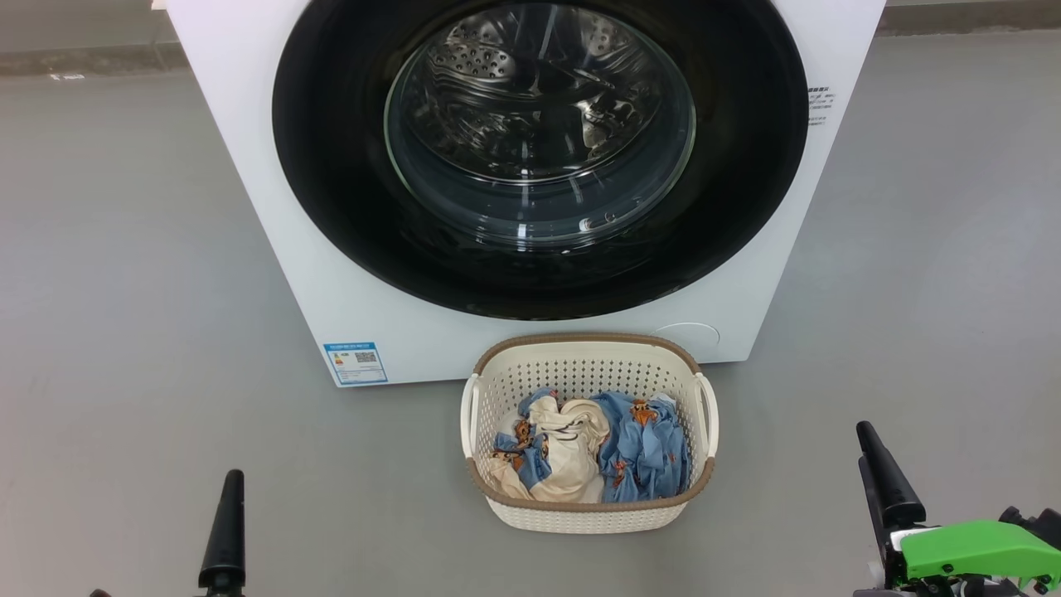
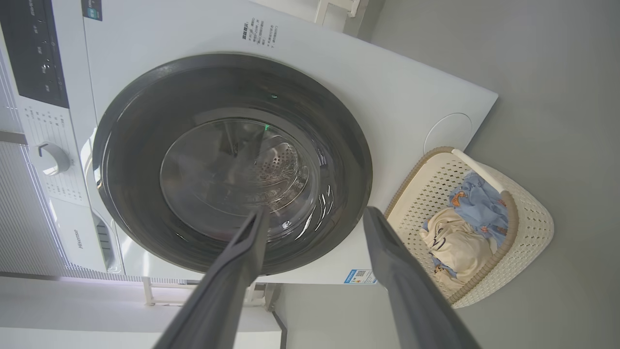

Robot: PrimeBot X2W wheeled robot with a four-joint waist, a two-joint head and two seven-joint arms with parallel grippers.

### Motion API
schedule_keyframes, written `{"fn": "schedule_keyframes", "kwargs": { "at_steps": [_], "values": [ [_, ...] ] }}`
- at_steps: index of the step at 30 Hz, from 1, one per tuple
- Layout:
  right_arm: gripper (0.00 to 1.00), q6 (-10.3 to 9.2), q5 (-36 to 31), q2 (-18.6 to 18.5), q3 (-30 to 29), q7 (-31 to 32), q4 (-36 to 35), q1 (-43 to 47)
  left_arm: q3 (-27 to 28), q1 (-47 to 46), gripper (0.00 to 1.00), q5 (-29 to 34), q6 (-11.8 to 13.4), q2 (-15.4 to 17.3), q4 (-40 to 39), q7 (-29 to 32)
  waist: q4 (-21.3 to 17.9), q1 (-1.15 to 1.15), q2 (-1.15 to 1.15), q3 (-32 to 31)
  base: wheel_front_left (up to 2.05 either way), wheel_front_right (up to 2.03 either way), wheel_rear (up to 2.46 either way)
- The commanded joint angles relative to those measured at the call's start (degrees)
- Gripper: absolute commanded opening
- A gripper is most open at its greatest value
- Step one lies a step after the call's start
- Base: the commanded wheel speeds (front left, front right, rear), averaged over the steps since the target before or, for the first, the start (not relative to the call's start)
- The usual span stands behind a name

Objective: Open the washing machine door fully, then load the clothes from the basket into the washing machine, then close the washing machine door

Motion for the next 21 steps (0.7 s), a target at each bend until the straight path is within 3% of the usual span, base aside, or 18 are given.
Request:
{"fn": "schedule_keyframes", "kwargs": {
  "at_steps": [1,21],
  "values": [
    [1.0,0.14,-2.4,-0.9,0.3,-0.6,-1.8,-2.7,1.0,-1.4,1.0,2.3,-0.4,0.8,-2.0,-0.6,0.0,0.0,0.0,0.0,0.0,0.0,0.0],
    [1.0,0.18,-22.9,-0.7,0.5,-2.4,-2.9,-2.9,1.4,-1.3,1.0,21.0,-0.6,0.9,-3.4,-3.3,0.3,0.0,0.0,0.2,0.0,0.0,0.0]
  ]
}}
